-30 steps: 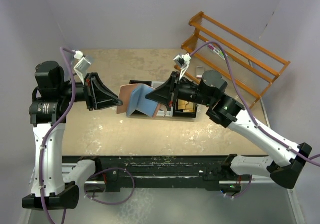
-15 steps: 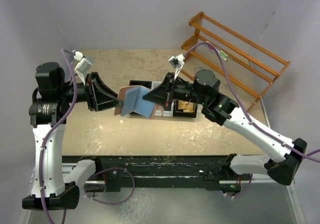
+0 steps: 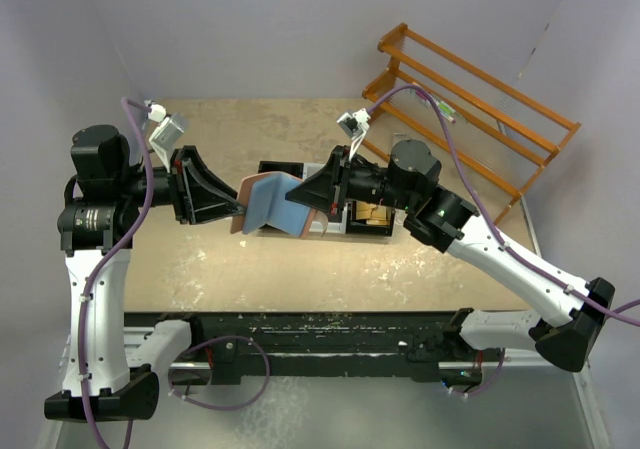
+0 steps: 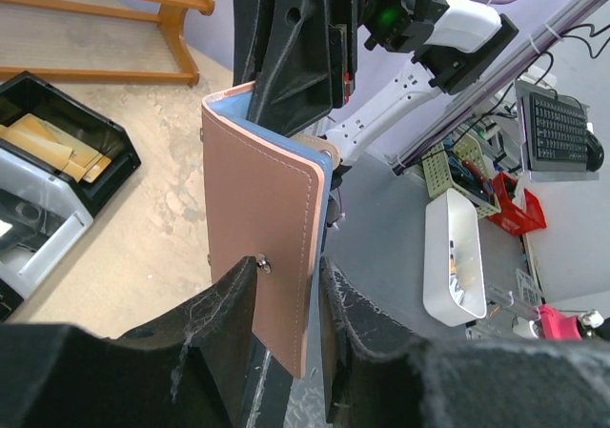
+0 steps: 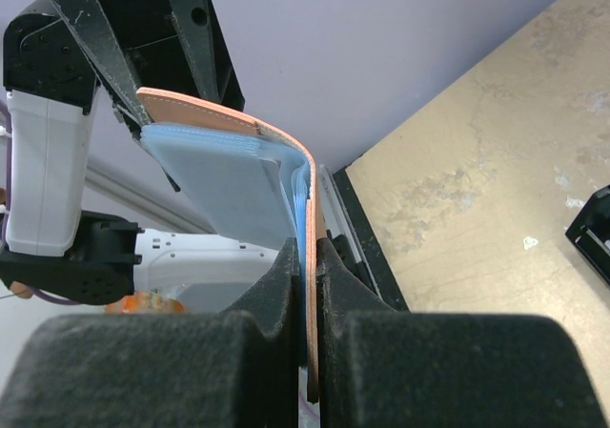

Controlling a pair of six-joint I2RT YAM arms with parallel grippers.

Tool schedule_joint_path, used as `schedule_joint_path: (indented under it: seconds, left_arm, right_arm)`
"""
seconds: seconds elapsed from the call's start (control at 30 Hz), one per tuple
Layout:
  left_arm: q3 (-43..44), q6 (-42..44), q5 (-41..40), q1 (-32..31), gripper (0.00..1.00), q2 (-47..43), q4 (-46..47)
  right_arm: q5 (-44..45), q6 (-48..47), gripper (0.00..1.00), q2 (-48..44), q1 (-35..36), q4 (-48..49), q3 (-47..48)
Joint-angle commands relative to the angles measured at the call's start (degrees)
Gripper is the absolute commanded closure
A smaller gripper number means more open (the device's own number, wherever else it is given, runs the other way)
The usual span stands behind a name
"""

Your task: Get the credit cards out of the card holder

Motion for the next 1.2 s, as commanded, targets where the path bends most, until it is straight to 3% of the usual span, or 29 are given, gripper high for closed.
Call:
schedule_joint_path:
  seconds: [0.0,0.4,0.6,1.07,1.17]
  left_arm:
    - [1.1,0.9,0.5,-0.1,0.65,-0.3,0.7]
    - [0.3,2.9,1.0,-0.1,0.57,-1.4,0.0]
    - [0.3,4.5,0.3,-0.1,0.66,-0.7,-1.3]
    - [0.3,0.9,4.2,-0.1,0.7,-0.7,0.4]
    - [0.0,0.8,1.6,-0.1,0.77,-0.8,0.8]
  right_arm:
    - [-0.9,0.7,1.0,-1.9,0.2,2.8,3.0]
    - [-0.7,0.8,1.0,-0.7,0.2,1.7,4.7]
    - [-1.9,1.0,1.0,-1.3,0.2,2.9,4.1]
    - [-6.7,2.7,1.0,-1.9,0.2,9.3,1.7]
    - [-9.6,3.1,1.0,-1.7,0.3,11.5,1.3]
